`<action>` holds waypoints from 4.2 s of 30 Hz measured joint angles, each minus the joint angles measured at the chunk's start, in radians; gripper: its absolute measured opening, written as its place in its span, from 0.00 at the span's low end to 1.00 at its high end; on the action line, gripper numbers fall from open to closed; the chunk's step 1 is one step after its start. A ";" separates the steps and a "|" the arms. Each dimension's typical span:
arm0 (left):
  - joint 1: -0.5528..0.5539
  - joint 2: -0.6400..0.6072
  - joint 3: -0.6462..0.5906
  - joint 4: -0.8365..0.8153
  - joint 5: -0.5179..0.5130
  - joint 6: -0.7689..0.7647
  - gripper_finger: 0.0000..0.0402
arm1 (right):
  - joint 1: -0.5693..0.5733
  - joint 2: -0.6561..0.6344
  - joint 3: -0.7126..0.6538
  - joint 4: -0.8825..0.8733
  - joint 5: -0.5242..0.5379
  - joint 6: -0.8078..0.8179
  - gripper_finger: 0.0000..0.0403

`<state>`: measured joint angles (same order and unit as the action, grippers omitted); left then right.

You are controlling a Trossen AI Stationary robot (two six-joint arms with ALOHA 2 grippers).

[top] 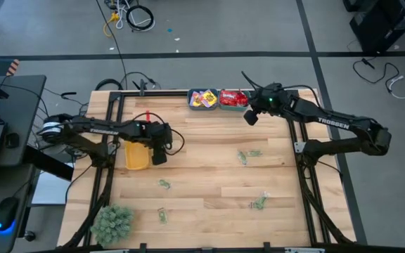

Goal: Sort candy
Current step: Put the green gummy into the yellow bin

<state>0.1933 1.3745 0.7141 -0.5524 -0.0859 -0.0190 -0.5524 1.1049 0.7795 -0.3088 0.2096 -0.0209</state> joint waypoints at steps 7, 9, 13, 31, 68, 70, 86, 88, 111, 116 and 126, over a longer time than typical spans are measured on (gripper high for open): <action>0.000 0.112 0.000 0.040 -0.079 -0.011 0.52 | 0.033 0.000 0.000 0.000 0.002 0.002 0.07; 0.000 0.134 0.003 0.042 -0.090 -0.016 0.52 | 0.040 0.000 0.000 0.000 0.007 0.002 0.07; 0.000 0.148 0.005 0.041 -0.102 -0.039 0.46 | 0.053 0.000 0.000 0.000 0.009 0.002 0.07; -0.040 0.144 0.297 -0.243 -0.106 -0.093 0.01 | 0.080 0.000 0.000 0.008 0.010 0.003 0.07; 0.076 -0.165 -0.211 0.189 -0.399 -0.267 0.00 | 0.172 0.001 0.000 0.068 0.009 0.029 0.07; 0.095 -0.143 -0.211 0.306 -0.356 -0.188 0.00 | 0.172 0.001 0.000 0.068 0.010 0.029 0.07; 0.096 -0.034 -0.034 0.208 -0.203 -0.007 0.12 | 0.180 0.001 0.000 0.058 0.009 0.066 0.09; 0.082 -0.034 0.021 0.120 -0.201 -0.008 0.17 | 0.192 0.001 0.000 0.058 0.009 0.070 0.13; -0.084 0.136 0.164 0.163 -0.089 0.258 0.39 | 0.425 0.194 0.000 0.230 0.003 0.149 0.56; -0.042 0.234 0.166 0.184 -0.119 0.280 0.40 | 0.427 0.204 0.000 0.234 0.003 0.149 0.56; 0.015 0.317 0.176 0.197 -0.160 0.333 0.40 | 0.426 0.203 0.000 0.235 0.004 0.130 0.56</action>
<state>0.2079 1.6915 0.8902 -0.3554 -0.2462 0.3140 -0.1261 1.3075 0.7799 -0.0734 0.2134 0.1093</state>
